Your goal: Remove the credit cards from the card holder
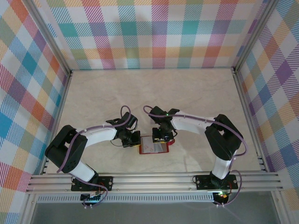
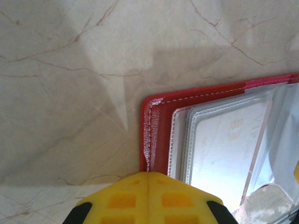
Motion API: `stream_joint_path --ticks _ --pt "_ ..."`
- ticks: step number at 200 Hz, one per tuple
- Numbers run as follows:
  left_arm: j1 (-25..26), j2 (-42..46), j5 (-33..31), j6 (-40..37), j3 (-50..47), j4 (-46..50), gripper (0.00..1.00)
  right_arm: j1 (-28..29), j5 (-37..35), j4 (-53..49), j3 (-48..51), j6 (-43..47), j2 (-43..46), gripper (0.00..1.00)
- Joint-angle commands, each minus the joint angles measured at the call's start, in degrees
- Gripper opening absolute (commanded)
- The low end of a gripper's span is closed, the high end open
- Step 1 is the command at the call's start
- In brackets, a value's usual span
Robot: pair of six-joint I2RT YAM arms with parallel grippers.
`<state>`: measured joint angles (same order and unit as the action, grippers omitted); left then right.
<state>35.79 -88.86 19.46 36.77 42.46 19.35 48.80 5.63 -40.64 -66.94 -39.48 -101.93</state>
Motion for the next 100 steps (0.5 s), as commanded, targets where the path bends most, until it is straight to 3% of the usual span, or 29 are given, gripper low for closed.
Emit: stream_joint_path --ticks 1,100 --pt "-0.4 0.1 -0.9 -0.5 -0.7 2.9 0.03 0.2 -2.4 -3.4 -1.4 1.3 1.7 0.32" --pt "-0.4 0.6 -0.7 -1.6 3.8 5.9 0.04 0.2 -13.0 -11.5 -2.5 2.8 4.3 0.32"
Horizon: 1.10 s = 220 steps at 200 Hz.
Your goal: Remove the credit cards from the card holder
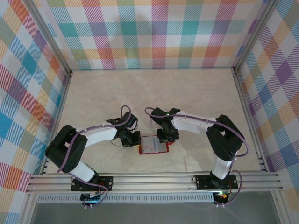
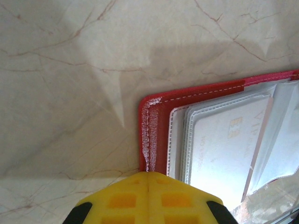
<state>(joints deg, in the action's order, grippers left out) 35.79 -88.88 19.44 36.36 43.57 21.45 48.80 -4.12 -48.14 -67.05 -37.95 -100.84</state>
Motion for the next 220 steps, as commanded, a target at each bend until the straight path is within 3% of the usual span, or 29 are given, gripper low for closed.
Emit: stream_joint_path --ticks 1,63,113,220 --pt "-0.4 0.7 -0.7 -1.2 2.7 3.8 0.04 0.2 -3.3 -4.0 -2.4 1.3 3.2 0.32" --pt "0.0 4.2 -0.7 -1.2 6.1 7.1 0.04 0.2 7.0 3.8 -1.7 0.4 6.3 0.32" --pt "1.5 2.2 -0.1 -0.3 6.5 5.4 0.04 -0.1 16.3 14.0 1.2 -2.4 4.9 0.32" --pt "3.1 -3.8 0.1 0.3 5.3 2.3 0.03 -2.5 21.7 21.3 6.1 -4.5 2.9 0.30"
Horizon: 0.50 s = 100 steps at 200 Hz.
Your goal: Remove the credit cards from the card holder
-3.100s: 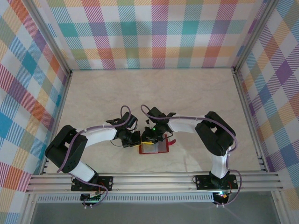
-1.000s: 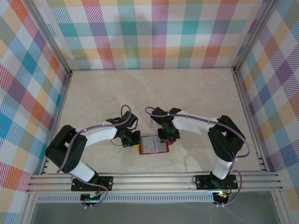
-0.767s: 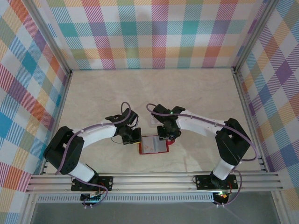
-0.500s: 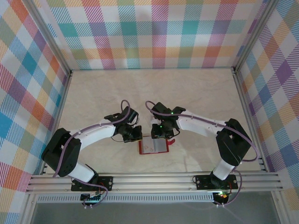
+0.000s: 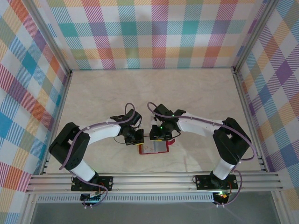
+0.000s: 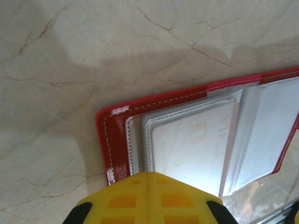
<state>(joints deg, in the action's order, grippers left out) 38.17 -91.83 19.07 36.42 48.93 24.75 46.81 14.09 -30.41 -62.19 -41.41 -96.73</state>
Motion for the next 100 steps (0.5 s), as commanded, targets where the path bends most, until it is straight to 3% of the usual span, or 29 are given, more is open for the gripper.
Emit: stream_joint_path --ticks 1,100 --pt "0.7 -0.9 0.5 0.2 0.0 -1.0 0.03 -0.5 3.7 3.7 1.3 -1.1 -1.2 0.30" --pt "0.7 -1.8 -2.0 -0.9 -0.2 1.1 0.03 -1.2 8.4 10.6 3.8 -2.5 -5.0 0.30"
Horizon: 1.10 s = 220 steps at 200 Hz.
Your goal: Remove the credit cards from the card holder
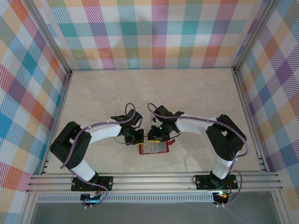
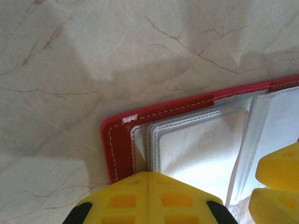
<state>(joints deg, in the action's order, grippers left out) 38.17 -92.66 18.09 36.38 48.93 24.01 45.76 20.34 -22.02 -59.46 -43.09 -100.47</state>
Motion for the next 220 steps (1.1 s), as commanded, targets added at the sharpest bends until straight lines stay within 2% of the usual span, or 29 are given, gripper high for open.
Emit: stream_joint_path --ticks 1,79,126,220 --pt "0.7 -0.9 -1.0 -0.8 -0.2 1.8 0.03 -0.1 2.2 2.3 1.1 -0.9 -1.3 0.30" --pt "0.7 -0.8 -0.8 -0.5 -0.4 1.5 0.03 -0.2 0.6 1.2 0.9 -0.2 -3.2 0.30" --pt "0.7 -0.8 -0.9 -0.6 -0.3 1.7 0.03 -0.2 -3.3 -2.4 0.1 0.9 -2.1 0.30" --pt "0.7 0.1 -1.3 -0.7 0.7 3.0 0.03 -0.1 -4.3 -4.9 -1.2 1.4 0.8 0.30"
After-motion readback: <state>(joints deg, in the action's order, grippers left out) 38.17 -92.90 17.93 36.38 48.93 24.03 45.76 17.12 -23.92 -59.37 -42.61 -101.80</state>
